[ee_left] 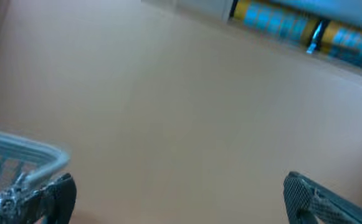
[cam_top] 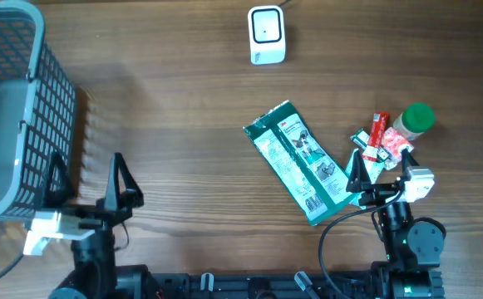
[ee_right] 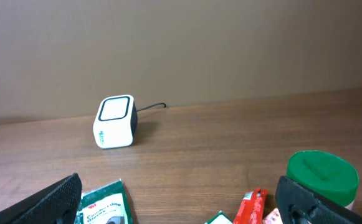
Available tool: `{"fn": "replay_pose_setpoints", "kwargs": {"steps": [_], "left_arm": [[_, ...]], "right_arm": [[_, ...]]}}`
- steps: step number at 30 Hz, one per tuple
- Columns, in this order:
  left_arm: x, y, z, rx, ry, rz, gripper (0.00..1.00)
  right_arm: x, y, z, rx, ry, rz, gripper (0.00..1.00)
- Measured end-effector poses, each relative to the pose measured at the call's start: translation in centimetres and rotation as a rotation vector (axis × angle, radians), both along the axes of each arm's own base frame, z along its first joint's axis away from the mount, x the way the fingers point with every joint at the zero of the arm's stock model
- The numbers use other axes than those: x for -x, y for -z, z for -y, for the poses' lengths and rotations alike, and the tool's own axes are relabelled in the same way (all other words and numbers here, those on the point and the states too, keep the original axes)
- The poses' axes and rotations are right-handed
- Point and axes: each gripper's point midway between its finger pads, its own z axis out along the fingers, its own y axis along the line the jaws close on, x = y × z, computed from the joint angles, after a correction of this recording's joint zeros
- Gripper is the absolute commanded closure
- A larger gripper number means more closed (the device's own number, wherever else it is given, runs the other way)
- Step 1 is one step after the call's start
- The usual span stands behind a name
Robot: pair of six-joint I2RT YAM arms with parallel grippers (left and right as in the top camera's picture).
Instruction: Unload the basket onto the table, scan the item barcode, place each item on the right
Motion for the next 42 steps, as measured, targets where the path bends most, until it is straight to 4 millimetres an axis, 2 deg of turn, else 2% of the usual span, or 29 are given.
{"fn": "replay_pose_setpoints", "kwargs": {"steps": [3,9,14,21,31,42], "left_arm": [[-1.0,1.6,0.0,0.018,0.01,0.025,0.0],[-3.3,7.0,-0.1,0.036,0.015,-0.089,0.0],[-4.2,9.8,-0.1,0.045,0.017,-0.145,0.0],[-5.3,14.1,-0.2,0.065,0.018,-0.286,0.0],[-5.7,20.2,-0.2,0.075,0.011,-0.528,0.0],[-5.7,20.3,-0.1,-0.097,-0.017,-0.536,0.0]], "right_arm": [[0.0,0.0,0.0,0.0,0.0,0.0,0.0],[0.0,0.0,0.0,0.0,0.0,0.0,0.0],[0.0,0.0,0.0,0.0,0.0,0.0,0.0],[0.0,0.0,0.0,0.0,0.0,0.0,0.0],[0.0,0.0,0.0,0.0,0.0,0.0,0.0],[0.0,0.0,0.0,0.0,0.0,0.0,0.0]]}}
